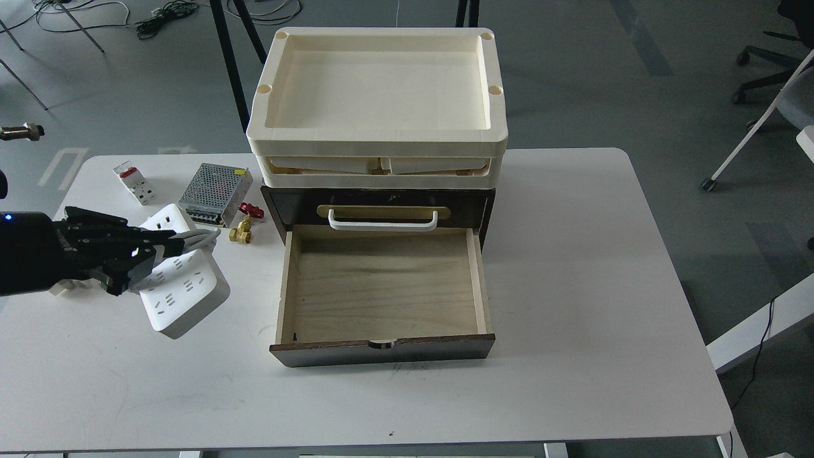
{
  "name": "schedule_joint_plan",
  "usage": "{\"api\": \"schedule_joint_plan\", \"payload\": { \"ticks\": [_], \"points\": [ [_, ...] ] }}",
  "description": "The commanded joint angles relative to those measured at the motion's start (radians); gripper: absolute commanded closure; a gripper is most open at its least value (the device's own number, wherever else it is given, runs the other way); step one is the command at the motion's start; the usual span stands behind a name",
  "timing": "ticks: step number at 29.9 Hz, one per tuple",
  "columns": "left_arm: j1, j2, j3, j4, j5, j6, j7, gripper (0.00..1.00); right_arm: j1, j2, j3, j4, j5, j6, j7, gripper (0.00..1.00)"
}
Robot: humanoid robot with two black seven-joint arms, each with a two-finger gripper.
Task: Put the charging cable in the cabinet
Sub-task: 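Carry the power strip with the left gripper over the open drawer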
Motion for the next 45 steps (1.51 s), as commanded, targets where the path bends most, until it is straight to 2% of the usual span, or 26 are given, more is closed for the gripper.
{"api": "schedule_joint_plan", "payload": {
  "ticks": [1, 7, 14, 19, 25, 35, 45],
  "points": [
    [0.003, -0.042, 0.002, -0.013, -0.103, -0.012, 0.000, 1.00, -0.002, 0.016, 0.001, -0.025, 0.001, 0.000, 0.000, 0.00],
    [0.001, -0.186, -0.001, -0.010, -0.283, -0.085, 0.000, 1.00, -0.004, 0.019, 0.001, -0.037, 0.001, 0.000, 0.000, 0.00],
    [0.007, -0.363, -0.004, 0.016, -0.446, -0.087, 0.000, 1.00, -0.008, 0.019, 0.000, -0.040, -0.001, 0.000, 0.000, 0.00],
    [0.012, -0.476, -0.002, 0.089, -0.504, -0.087, 0.000, 1.00, -0.014, 0.020, 0.000, -0.052, 0.001, 0.000, 0.000, 0.00],
    [0.043, -0.611, -0.002, 0.259, -0.506, -0.098, 0.000, 1.00, -0.016, 0.034, 0.001, -0.066, 0.001, 0.000, 0.000, 0.00],
    [0.122, -0.768, -0.001, 0.477, -0.501, -0.130, 0.000, 1.00, -0.017, 0.046, 0.001, -0.086, 0.001, 0.000, 0.000, 0.00],
    [0.132, -0.814, -0.001, 0.575, -0.538, -0.139, 0.000, 1.00, -0.020, 0.046, 0.001, -0.098, 0.001, 0.000, 0.000, 0.00]
  ]
}}
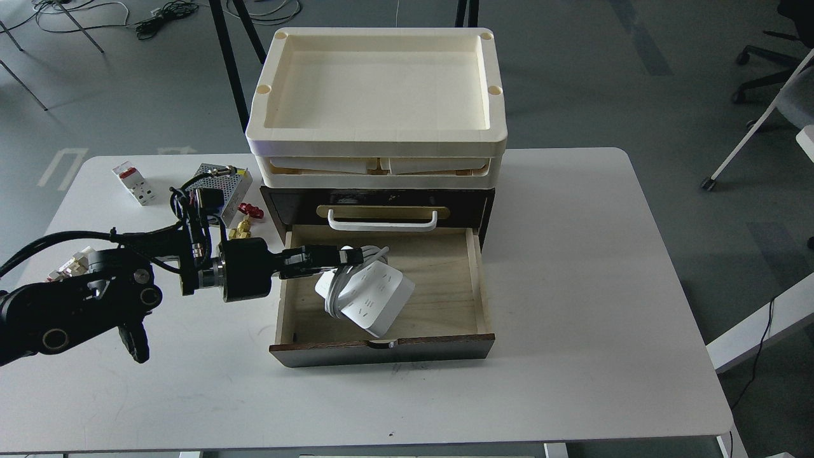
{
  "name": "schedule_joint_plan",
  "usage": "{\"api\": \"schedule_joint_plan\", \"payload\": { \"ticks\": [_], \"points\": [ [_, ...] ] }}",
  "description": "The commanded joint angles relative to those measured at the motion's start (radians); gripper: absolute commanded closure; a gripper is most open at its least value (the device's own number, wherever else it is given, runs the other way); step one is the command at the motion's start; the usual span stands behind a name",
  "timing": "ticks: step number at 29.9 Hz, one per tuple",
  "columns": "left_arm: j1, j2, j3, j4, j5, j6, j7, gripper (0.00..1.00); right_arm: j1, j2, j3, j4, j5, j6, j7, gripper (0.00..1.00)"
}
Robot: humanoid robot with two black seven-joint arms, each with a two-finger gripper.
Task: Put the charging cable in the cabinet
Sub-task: 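Carry the power strip with the left gripper over the open drawer, then lower the power strip into the drawer and open the left gripper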
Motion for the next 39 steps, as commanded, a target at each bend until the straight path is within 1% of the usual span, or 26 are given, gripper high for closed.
{"api": "schedule_joint_plan", "payload": {
  "ticks": [1, 11, 21, 29, 32, 35, 38, 39],
  "points": [
    [0.000, -0.009, 0.000, 0.035, -0.015, -0.008, 0.000, 1.00, -0.001, 0.000, 0.000, -0.002, 0.000, 0.000, 0.000, 0.00],
    [0.000, -0.016, 0.001, 0.084, -0.057, -0.012, 0.000, 1.00, -0.001, 0.002, 0.000, -0.002, 0.000, 0.000, 0.000, 0.00],
    [0.002, -0.001, 0.001, 0.088, -0.077, -0.020, 0.000, 1.00, -0.001, 0.006, 0.000, 0.000, 0.000, 0.000, 0.000, 0.00],
    [0.026, -0.012, 0.003, 0.180, -0.123, -0.025, 0.000, 1.00, -0.001, 0.008, 0.000, 0.001, 0.000, 0.000, 0.000, 0.00],
    [0.034, -0.010, 0.003, 0.191, -0.123, -0.044, 0.000, 1.00, -0.001, 0.008, 0.000, 0.001, 0.000, 0.000, 0.000, 0.00],
    [0.035, -0.010, 0.003, 0.193, -0.123, -0.046, 0.000, 1.00, -0.003, 0.008, 0.000, 0.000, 0.000, 0.000, 0.000, 0.00],
    [0.036, -0.010, 0.001, 0.193, -0.123, -0.046, 0.000, 0.95, -0.003, 0.009, 0.000, 0.000, 0.000, 0.000, 0.000, 0.00],
    [0.036, -0.012, 0.000, 0.193, -0.124, -0.046, 0.000, 0.91, -0.004, 0.008, 0.000, 0.001, 0.000, 0.000, 0.000, 0.00]
  ]
}}
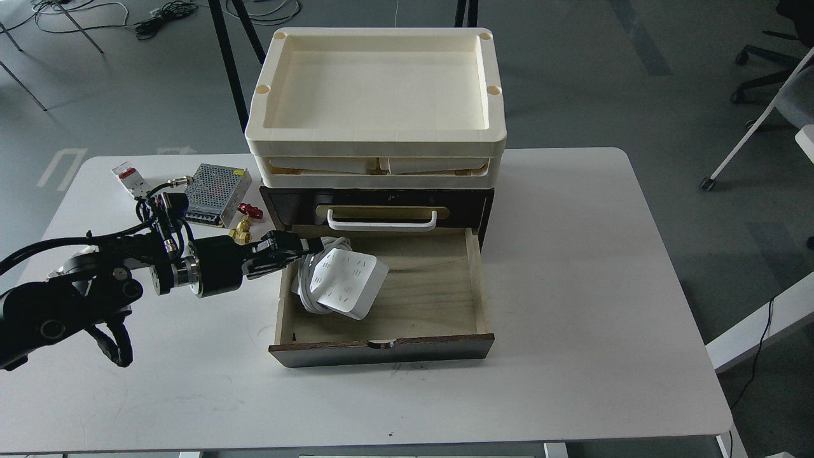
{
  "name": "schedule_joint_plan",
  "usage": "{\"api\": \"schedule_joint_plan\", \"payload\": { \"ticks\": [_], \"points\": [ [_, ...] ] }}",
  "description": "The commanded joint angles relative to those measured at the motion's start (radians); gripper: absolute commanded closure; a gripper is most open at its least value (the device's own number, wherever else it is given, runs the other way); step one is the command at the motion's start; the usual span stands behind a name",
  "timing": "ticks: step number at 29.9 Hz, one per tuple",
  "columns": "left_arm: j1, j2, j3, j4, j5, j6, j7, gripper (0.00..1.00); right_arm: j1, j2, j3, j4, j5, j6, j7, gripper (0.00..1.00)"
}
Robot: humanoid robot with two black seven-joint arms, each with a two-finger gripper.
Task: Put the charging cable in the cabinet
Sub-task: 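Lower the power strip into the drawer and open the left gripper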
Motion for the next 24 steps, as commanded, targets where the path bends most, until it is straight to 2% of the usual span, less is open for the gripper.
{"api": "schedule_joint_plan", "payload": {
  "ticks": [1, 2, 7, 8, 9, 14, 16, 19, 24],
  "points": [
    [0.000, -0.001, -0.003, 0.000, -0.001, 0.000, 0.001, 0.88, -0.003, 0.000, 0.000, -0.001, 0.000, 0.000, 0.000, 0.00],
    [0.002, -0.001, -0.003, 0.000, -0.006, 0.000, 0.001, 0.82, -0.005, 0.001, 0.000, -0.001, 0.000, 0.000, 0.000, 0.00],
    [0.002, -0.001, -0.003, 0.000, -0.076, 0.000, 0.001, 0.38, -0.015, 0.001, 0.000, -0.001, 0.000, 0.000, 0.000, 0.00],
    [0.002, -0.001, -0.003, 0.000, -0.087, 0.000, 0.001, 0.24, -0.020, 0.000, 0.000, 0.001, 0.000, 0.000, 0.000, 0.00],
    [0.002, 0.001, -0.003, 0.000, -0.096, 0.000, 0.001, 0.18, -0.022, 0.000, 0.000, 0.001, 0.000, 0.000, 0.000, 0.00],
    [0.017, 0.021, -0.009, 0.000, -0.190, -0.003, 0.001, 0.13, -0.028, 0.000, 0.002, 0.002, 0.000, 0.000, 0.000, 0.00],
    [0.019, 0.057, -0.015, -0.001, -0.256, -0.011, 0.001, 0.13, -0.028, 0.001, 0.002, 0.004, 0.002, 0.000, 0.000, 0.00],
    [0.019, 0.123, -0.018, -0.001, -0.354, -0.076, 0.001, 0.11, -0.026, 0.001, 0.006, 0.007, 0.002, 0.000, 0.000, 0.00],
    [0.030, 0.214, -0.032, 0.060, -0.581, -0.076, 0.001, 0.05, -0.025, 0.004, 0.041, 0.015, 0.002, 0.000, 0.000, 0.00]
  ]
}}
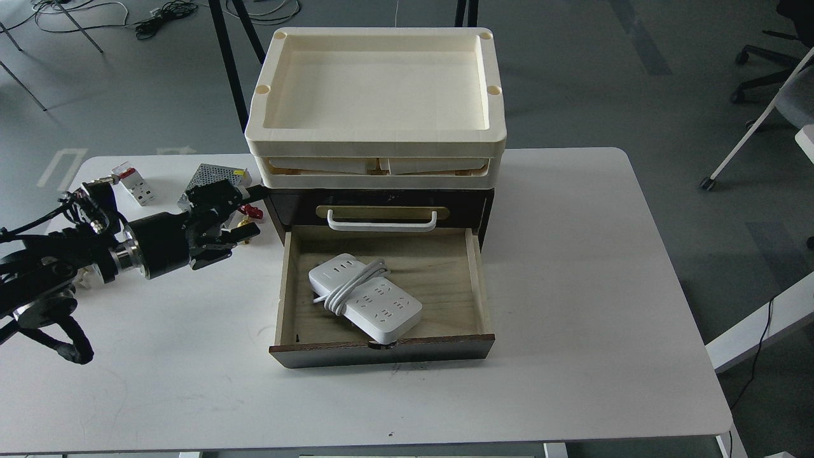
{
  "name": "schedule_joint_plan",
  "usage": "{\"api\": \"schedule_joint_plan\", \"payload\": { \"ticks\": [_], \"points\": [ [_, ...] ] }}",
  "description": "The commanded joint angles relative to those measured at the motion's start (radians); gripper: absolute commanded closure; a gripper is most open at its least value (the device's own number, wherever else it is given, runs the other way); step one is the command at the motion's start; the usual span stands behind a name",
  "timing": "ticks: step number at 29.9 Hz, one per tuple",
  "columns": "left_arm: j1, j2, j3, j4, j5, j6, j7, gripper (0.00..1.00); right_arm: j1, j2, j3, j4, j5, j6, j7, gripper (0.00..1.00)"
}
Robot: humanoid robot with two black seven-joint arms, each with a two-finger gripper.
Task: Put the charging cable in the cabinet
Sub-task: 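Lower the power strip into the drawer and open the left gripper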
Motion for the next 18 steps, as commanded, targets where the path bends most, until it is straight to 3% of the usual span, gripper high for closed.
{"api": "schedule_joint_plan", "payload": {
  "ticks": [1, 8, 12, 18],
  "points": [
    [0.005, 0.055, -0.014, 0.065, -0.160, -0.002, 0.000, 0.04, 0.009, 0.012, 0.034, 0.007, 0.000, 0.000, -0.002, 0.00],
    [0.005, 0.060, -0.218, 0.250, -0.349, -0.002, 0.000, 0.02, 0.122, 0.055, 0.069, 0.068, -0.003, 0.000, -0.002, 0.00],
    [-0.006, 0.055, -0.316, 0.254, -0.355, -0.002, 0.000, 0.02, 0.185, 0.104, 0.074, 0.112, -0.003, 0.000, 0.000, 0.00],
    [-0.004, 0.045, -0.327, 0.257, -0.352, -0.002, 0.000, 0.01, 0.199, 0.176, 0.130, 0.112, -0.002, 0.000, 0.026, 0.00]
  ]
}}
